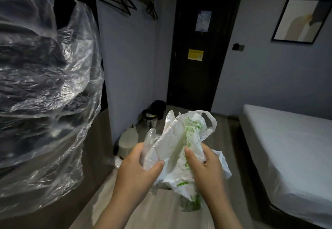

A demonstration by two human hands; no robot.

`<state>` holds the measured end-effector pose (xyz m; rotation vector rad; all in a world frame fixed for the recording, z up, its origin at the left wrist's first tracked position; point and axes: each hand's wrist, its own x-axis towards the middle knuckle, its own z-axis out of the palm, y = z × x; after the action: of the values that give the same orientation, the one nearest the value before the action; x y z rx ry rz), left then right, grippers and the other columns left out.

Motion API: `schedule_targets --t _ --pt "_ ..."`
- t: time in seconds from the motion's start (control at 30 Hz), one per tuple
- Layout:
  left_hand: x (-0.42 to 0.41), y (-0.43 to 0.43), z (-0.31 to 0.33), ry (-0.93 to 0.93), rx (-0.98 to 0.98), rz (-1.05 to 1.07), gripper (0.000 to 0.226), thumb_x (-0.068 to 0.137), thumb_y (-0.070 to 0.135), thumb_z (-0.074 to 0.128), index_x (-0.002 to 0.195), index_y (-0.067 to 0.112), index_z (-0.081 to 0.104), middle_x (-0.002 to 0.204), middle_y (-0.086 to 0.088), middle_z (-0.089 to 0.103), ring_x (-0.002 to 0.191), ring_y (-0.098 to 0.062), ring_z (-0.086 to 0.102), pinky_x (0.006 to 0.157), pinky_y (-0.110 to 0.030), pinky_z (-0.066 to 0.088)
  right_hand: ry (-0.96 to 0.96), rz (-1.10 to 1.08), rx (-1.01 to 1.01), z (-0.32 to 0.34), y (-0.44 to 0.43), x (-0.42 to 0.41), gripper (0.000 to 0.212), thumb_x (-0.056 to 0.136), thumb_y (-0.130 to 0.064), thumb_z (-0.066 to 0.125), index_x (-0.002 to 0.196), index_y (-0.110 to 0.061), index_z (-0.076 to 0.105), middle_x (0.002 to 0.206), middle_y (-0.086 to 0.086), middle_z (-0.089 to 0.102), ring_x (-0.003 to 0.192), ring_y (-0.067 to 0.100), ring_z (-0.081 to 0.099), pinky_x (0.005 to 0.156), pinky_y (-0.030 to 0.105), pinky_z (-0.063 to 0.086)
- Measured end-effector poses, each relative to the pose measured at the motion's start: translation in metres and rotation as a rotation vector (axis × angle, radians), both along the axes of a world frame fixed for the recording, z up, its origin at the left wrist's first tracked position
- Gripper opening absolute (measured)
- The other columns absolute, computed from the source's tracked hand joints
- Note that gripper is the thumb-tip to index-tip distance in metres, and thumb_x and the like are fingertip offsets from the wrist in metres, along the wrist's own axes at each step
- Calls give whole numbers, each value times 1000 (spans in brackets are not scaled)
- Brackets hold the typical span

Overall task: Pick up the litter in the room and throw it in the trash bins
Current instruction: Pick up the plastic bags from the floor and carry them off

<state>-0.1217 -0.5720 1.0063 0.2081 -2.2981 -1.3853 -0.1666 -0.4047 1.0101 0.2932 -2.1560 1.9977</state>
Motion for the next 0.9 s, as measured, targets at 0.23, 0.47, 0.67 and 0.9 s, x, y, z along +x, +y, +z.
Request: schedule_targets --t 0.23,0.47,0.67,0.9 --pt "-132 13 -11 -10 -49 -17 24 71 37 74 86 35 55 79 18 64 65 -2 57 52 -24 45 -33 -11 -24 -17 11 -131 10 90 -22 61 96 -25 69 87 -3 73 81 13 71 73 40 58" --pt "-267 37 -3 -37 -82 -27 29 69 49 66 89 32 54 80 6 62 67 -9 58 59 -32 50 -53 -2 -30 -9 38 -267 11 91 -23 61 98 -27 69 88 -3 73 84 14 71 77 45 58" --pt "-361 37 -11 -46 -79 -19 30 66 49 67 91 38 55 86 14 62 73 -4 59 57 -25 49 -81 -7 8 -18 42 -360 10 91 -23 61 97 -26 69 87 -4 73 83 13 70 77 43 58" --pt "-487 9 -27 -77 -54 -18 25 69 45 69 88 37 54 84 10 63 71 -6 58 56 -23 49 -96 -22 49 -35 15 -489 9 91 -24 62 96 -26 69 85 -5 73 83 13 69 75 37 58"
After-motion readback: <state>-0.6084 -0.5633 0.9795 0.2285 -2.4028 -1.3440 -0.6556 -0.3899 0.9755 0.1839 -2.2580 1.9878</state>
